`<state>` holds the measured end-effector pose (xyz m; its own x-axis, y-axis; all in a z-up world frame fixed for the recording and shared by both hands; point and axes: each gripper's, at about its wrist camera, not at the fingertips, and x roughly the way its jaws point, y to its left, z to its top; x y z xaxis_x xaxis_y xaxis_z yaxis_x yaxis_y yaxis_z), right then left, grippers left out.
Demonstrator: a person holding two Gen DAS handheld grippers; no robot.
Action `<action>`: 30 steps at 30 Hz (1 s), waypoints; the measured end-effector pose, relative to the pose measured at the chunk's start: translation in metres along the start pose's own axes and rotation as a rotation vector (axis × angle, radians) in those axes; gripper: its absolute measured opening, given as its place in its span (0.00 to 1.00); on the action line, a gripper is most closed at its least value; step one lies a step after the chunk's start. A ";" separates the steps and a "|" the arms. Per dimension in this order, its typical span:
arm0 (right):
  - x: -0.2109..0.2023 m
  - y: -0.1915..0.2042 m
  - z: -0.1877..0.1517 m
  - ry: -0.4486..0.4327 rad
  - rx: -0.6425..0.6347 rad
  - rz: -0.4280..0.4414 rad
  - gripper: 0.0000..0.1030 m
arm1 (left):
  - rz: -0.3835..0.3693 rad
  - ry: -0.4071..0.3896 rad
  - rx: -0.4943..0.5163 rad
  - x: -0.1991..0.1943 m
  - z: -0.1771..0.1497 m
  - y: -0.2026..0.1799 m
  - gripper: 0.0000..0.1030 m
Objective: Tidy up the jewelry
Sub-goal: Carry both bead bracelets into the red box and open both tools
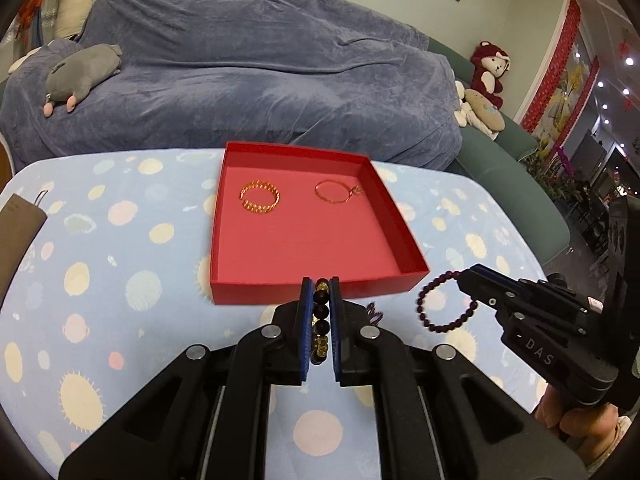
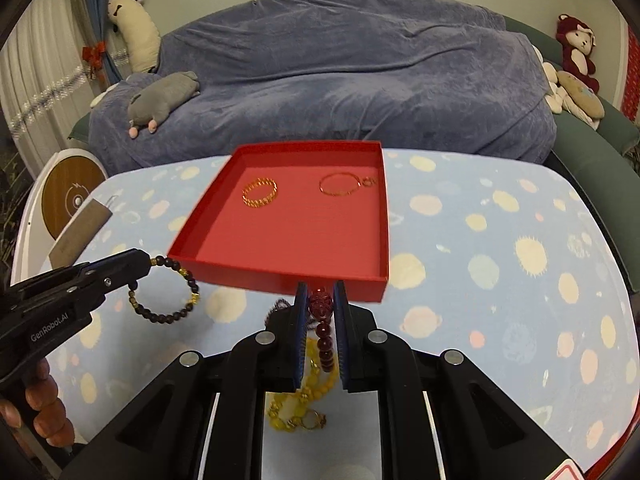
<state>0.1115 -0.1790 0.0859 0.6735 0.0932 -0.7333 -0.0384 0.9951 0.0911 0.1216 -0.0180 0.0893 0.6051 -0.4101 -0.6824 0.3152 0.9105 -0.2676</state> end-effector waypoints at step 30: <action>0.159 -0.027 0.072 0.107 -0.014 -0.074 0.29 | 0.140 0.078 0.054 0.147 0.049 0.044 0.32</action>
<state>0.2725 -0.1934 0.0154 0.5925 0.0213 -0.8053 -0.0019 0.9997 0.0250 0.2609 -0.0408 0.0105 0.5878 -0.2722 -0.7618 0.2721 0.9534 -0.1307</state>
